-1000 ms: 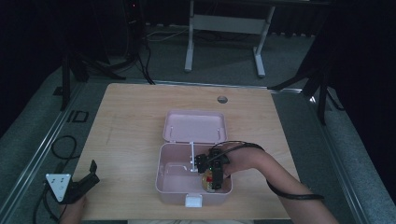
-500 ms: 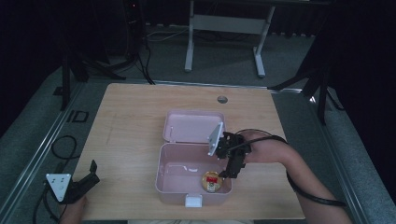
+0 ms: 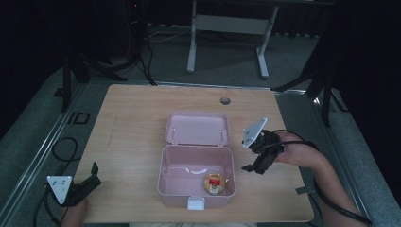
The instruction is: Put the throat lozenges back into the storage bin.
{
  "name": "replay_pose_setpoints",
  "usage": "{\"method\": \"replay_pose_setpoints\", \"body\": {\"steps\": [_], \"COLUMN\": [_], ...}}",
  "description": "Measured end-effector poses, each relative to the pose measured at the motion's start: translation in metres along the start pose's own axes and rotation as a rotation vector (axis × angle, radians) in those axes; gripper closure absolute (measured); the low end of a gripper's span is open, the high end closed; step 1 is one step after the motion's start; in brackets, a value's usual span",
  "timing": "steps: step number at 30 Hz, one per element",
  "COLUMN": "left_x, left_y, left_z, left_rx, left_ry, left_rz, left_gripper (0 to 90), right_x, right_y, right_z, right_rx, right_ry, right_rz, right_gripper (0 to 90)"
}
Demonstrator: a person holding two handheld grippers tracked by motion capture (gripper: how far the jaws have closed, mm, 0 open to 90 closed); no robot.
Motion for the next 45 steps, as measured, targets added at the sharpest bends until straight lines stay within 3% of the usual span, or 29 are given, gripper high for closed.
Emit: {"method": "replay_pose_setpoints", "body": {"steps": [4,10,12,13,14,16,18,20,24,29,31,32,35,37,38,41,45], "left_x": [0.000,0.000,0.000,0.000,0.000,0.000,0.000,0.000,0.000,0.000,0.000,0.000,0.000,0.000,0.000,0.000,0.000], "left_y": [0.000,0.000,0.000,0.000,0.000,0.000,0.000,0.000,0.000,0.000,0.000,0.000,0.000,0.000,0.000,0.000,0.000], "left_z": [0.000,0.000,0.000,0.000,0.000,0.000,0.000,0.000,0.000,0.000,0.000,0.000,0.000,0.000,0.000,0.000,0.000], "left_rx": [0.000,0.001,0.001,0.001,0.001,0.001,0.001,0.001,0.000,-0.001,-0.001,-0.001,-0.001,0.000,0.000,0.000,0.000], "left_ry": [0.001,0.002,0.001,0.002,0.002,0.002,0.002,0.002,0.002,0.000,-0.001,0.000,-0.001,-0.002,-0.001,0.000,0.000], "left_rz": [0.001,0.001,0.001,0.001,0.000,0.001,0.001,0.000,-0.003,-0.003,-0.004,-0.003,0.000,0.001,0.001,0.002,0.002], "left_gripper": [1.2,1.2,1.2,1.2,1.2,1.2,1.2,1.2,1.2,1.2,1.2,1.2,1.2,1.2,1.2,1.2,1.2], "right_x": [-0.009,-0.024,-0.025,-0.027,-0.031,-0.035,-0.036,-0.041,-0.047,-0.052,-0.052,-0.053,-0.053,-0.053,-0.052,-0.050,-0.047], "right_y": [-0.026,-0.066,-0.072,-0.078,-0.092,-0.103,-0.107,-0.120,-0.137,-0.155,-0.159,-0.167,-0.179,-0.182,-0.188,-0.196,-0.204], "right_z": [0.006,0.027,0.031,0.035,0.045,0.052,0.054,0.061,0.067,0.067,0.067,0.067,0.066,0.065,0.062,0.058,0.057], "right_rx": [0.003,-0.044,-0.051,-0.060,-0.100,-0.128,-0.144,-0.187,-0.217,-0.262,-0.272,-0.268,-0.268,-0.274,-0.298,-0.319,-0.317], "right_ry": [-0.047,-0.151,-0.156,-0.178,-0.224,-0.288,-0.304,-0.374,-0.484,-0.652,-0.673,-0.742,-0.827,-0.853,-0.916,-0.964,-0.985], "right_rz": [0.055,0.155,0.175,0.191,0.253,0.297,0.317,0.371,0.450,0.568,0.597,0.638,0.692,0.712,0.744,0.801,0.831], "right_gripper": [12.8,12.8,12.8,12.8,12.7,12.8,12.7,12.7,12.5,12.4,12.4,12.4,12.4,11.8,11.0,11.0,11.0]}}
Point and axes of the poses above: each handheld gripper's, and its own axes: z roughly forward along the jaws, y roughly out of its top, x roughly to its left, the point moved 3 cm from there along z, roughly forward along the jaws, and after that the axes turned 9 degrees about -x, right-handed, at the moved point
